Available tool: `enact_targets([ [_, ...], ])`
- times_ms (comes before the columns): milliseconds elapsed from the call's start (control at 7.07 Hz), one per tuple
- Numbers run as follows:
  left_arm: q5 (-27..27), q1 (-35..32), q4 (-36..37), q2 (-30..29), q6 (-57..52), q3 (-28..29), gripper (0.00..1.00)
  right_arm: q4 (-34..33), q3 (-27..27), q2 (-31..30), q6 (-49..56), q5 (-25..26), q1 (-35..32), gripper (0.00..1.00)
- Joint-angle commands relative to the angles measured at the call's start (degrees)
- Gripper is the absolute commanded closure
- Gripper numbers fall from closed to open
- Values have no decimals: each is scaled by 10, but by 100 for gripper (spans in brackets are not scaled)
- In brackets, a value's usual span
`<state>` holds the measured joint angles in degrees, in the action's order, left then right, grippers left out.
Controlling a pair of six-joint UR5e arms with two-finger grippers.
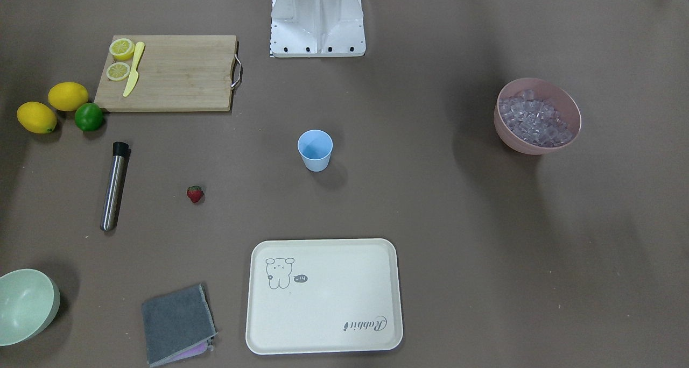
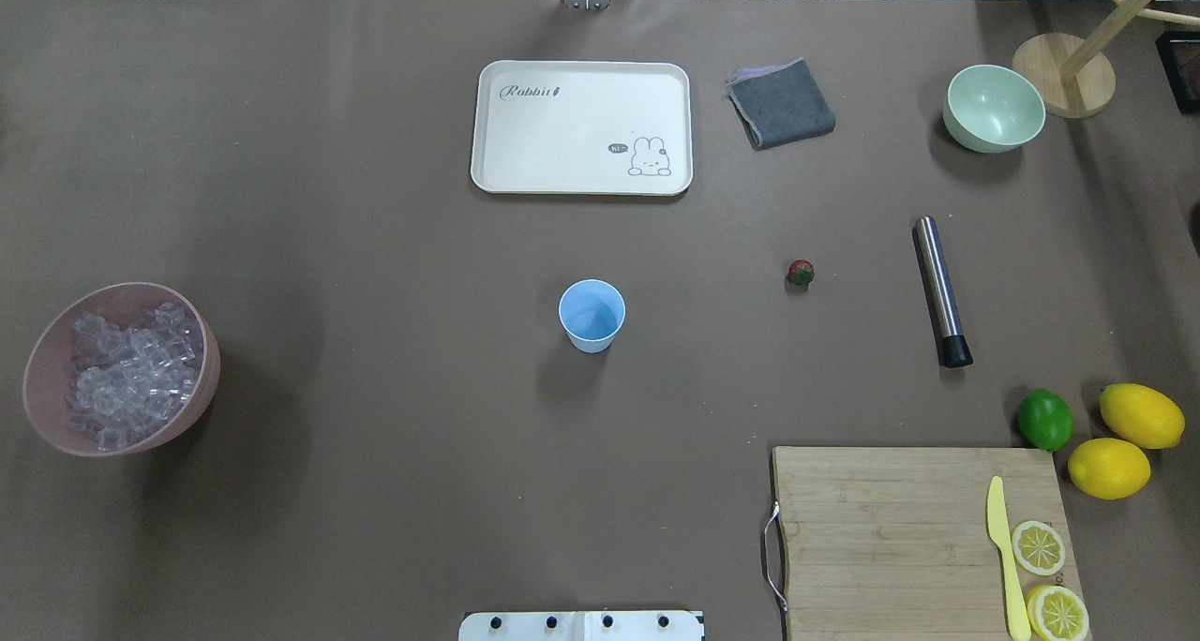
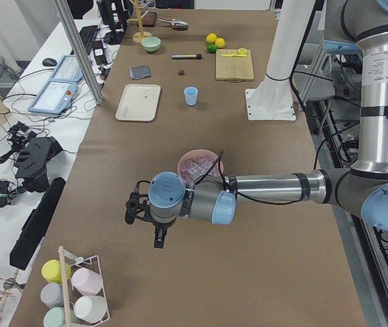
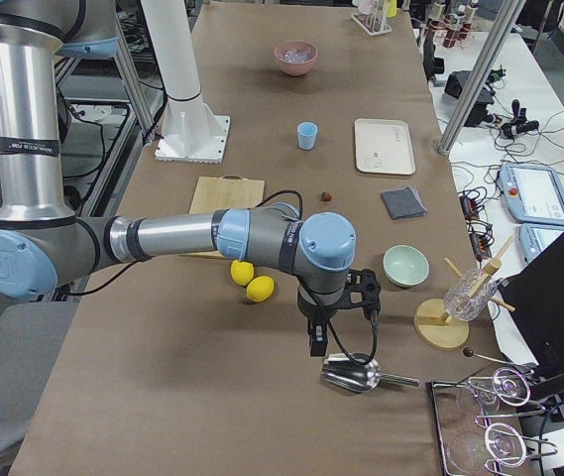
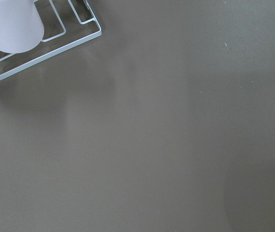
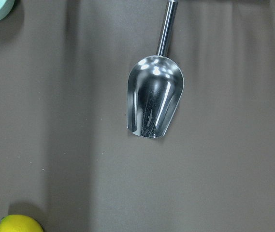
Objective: Mash ice and strawberries in cup
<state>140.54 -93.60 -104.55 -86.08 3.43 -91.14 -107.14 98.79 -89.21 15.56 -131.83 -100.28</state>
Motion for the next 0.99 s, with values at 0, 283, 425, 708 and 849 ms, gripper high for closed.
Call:
enact_targets([
  [0, 0, 0, -1, 0, 0, 1, 2, 1, 0, 0, 0, 0, 0, 0],
  [283, 0, 0, -7, 1, 0, 2, 2, 1, 1, 1, 0, 0, 0, 0],
  [425, -2, 1, -7, 0, -1, 3, 2, 1, 0, 1, 0, 0, 0, 0],
  [708, -17, 4, -7, -7, 6, 11, 2, 0, 1, 1, 0, 0, 0, 0],
  [849, -13, 3, -11, 1, 0, 2, 2, 1, 0, 2, 0, 0, 0, 0],
])
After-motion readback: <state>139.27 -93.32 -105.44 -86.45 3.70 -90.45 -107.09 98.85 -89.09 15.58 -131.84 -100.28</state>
